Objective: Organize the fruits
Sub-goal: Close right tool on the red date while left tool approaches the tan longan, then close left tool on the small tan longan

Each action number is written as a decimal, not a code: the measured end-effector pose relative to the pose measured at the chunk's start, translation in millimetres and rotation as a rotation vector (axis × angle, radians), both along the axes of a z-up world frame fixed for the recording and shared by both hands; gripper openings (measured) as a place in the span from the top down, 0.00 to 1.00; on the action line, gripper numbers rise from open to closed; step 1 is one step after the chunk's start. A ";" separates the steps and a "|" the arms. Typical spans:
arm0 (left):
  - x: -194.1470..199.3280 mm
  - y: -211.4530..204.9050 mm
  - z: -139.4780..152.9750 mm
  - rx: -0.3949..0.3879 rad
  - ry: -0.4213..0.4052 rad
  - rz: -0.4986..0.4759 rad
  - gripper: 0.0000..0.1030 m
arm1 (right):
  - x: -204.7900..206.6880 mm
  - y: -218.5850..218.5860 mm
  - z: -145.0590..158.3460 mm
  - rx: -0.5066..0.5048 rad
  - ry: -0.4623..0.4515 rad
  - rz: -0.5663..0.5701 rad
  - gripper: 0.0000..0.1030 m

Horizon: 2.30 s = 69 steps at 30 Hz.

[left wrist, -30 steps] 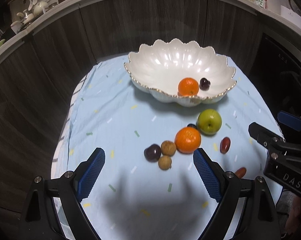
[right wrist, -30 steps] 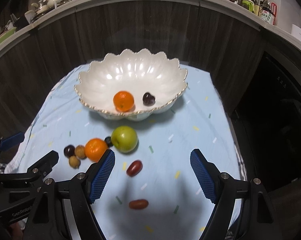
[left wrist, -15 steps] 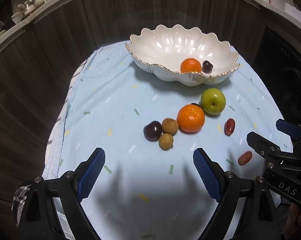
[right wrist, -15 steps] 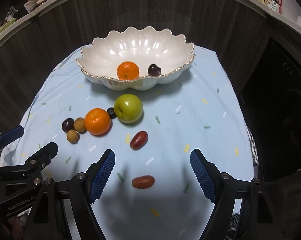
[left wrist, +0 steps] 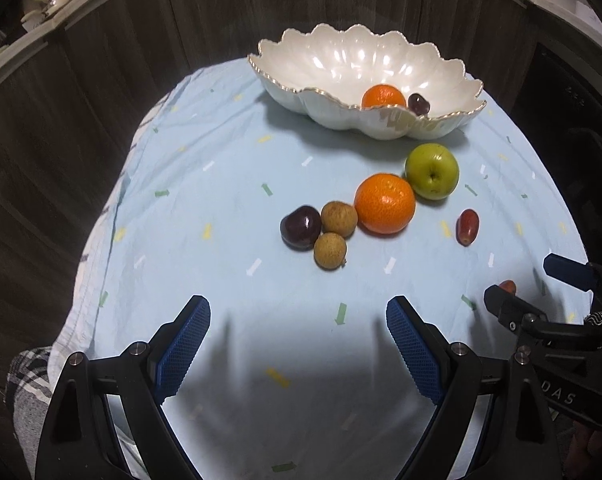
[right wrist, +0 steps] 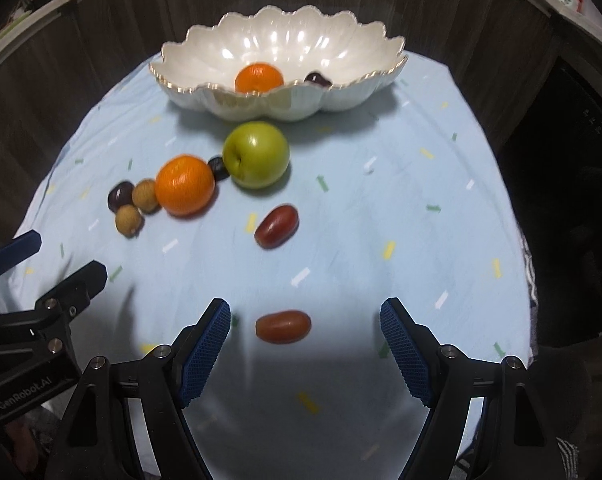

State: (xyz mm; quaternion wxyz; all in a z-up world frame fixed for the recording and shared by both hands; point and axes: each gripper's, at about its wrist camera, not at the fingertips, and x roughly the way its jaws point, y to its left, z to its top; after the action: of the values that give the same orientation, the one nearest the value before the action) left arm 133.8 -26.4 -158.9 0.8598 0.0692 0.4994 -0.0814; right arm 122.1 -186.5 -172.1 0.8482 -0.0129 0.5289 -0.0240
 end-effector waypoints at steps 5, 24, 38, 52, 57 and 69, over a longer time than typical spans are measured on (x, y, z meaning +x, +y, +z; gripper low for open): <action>1.0 1.5 -6.1 -0.008 0.018 0.003 0.12 | -0.3 2.2 -5.6 -0.007 0.014 0.012 0.29; 7.0 -0.2 -10.3 -0.020 0.034 0.018 0.13 | 2.3 5.2 -15.0 0.039 0.052 0.041 0.69; 23.1 -10.1 -16.9 -0.032 0.025 0.039 0.34 | 19.1 0.3 -1.7 0.060 -0.003 0.020 0.69; 36.2 -21.8 -25.8 -0.038 0.028 0.039 0.58 | 31.0 -6.9 -1.2 0.083 -0.014 0.002 0.69; 40.8 -24.6 -27.2 -0.038 0.021 0.044 0.70 | 31.6 -7.7 -1.7 0.085 -0.012 -0.001 0.69; 42.3 -26.6 -27.6 -0.031 0.022 0.036 0.78 | 31.4 -6.3 -1.5 0.086 -0.013 0.001 0.69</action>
State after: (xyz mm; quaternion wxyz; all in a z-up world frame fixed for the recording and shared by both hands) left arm 176.1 -53.0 -186.5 0.8565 0.0462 0.5087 -0.0744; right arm 153.6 -192.9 -173.6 0.8514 0.0236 0.5239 -0.0009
